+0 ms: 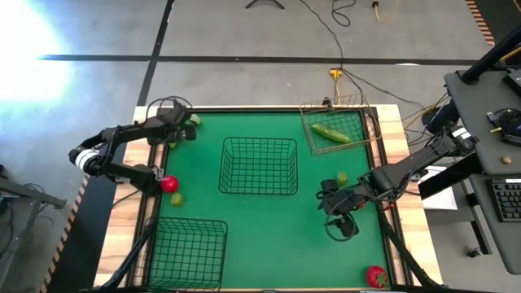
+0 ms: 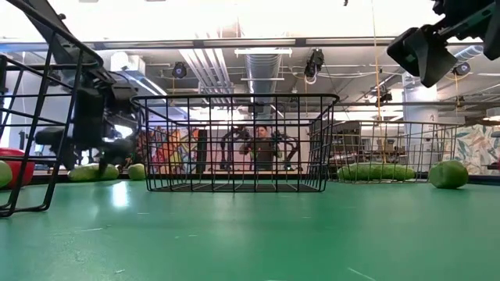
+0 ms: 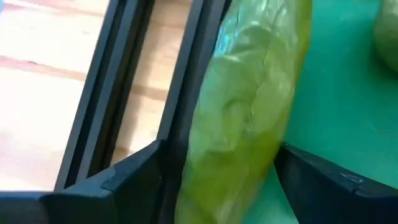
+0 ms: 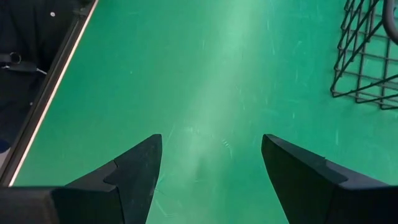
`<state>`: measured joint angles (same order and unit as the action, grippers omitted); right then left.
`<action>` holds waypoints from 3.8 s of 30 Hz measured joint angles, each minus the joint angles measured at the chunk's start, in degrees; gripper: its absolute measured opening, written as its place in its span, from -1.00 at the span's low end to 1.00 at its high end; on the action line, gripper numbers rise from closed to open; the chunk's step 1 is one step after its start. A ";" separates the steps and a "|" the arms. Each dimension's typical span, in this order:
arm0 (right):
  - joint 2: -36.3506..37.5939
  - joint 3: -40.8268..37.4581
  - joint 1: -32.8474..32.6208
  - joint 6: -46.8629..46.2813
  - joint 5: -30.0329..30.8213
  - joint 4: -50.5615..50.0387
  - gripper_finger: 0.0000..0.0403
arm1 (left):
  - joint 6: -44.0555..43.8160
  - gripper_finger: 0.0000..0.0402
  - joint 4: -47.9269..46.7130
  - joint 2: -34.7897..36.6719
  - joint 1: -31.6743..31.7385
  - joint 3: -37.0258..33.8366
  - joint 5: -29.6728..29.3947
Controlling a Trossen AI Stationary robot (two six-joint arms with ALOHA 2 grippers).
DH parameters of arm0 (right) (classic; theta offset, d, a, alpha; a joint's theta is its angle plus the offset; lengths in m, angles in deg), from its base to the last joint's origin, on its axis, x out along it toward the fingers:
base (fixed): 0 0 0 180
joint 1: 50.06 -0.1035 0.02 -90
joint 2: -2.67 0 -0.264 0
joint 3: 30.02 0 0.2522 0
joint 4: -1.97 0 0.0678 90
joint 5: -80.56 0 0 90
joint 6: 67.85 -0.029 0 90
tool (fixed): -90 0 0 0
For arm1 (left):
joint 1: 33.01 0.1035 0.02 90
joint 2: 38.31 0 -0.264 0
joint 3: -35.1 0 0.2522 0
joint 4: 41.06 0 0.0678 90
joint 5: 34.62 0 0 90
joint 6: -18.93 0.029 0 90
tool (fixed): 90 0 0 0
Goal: Sort produce into baskets
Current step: Put the green cucumber into the gold wire basket
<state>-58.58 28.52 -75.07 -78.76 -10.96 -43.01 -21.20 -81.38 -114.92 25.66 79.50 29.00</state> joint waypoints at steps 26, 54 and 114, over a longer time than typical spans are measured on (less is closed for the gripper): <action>0.00 -0.05 0.00 -3.56 1.59 0.17 0.34 | -5.00 -0.29 8.33 1.77 -18.80 -4.57 -0.88; -0.03 27.17 -5.40 -14.95 28.03 -30.87 0.30 | 19.83 -0.28 37.79 2.63 -77.13 19.34 -4.18; -47.09 25.37 -18.67 -28.35 30.84 9.63 0.00 | 16.45 0.23 0.85 -56.07 -91.95 68.74 4.12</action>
<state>-105.67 53.89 -93.74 -107.11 19.88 -33.38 -4.75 -80.53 -170.99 -66.29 148.23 33.12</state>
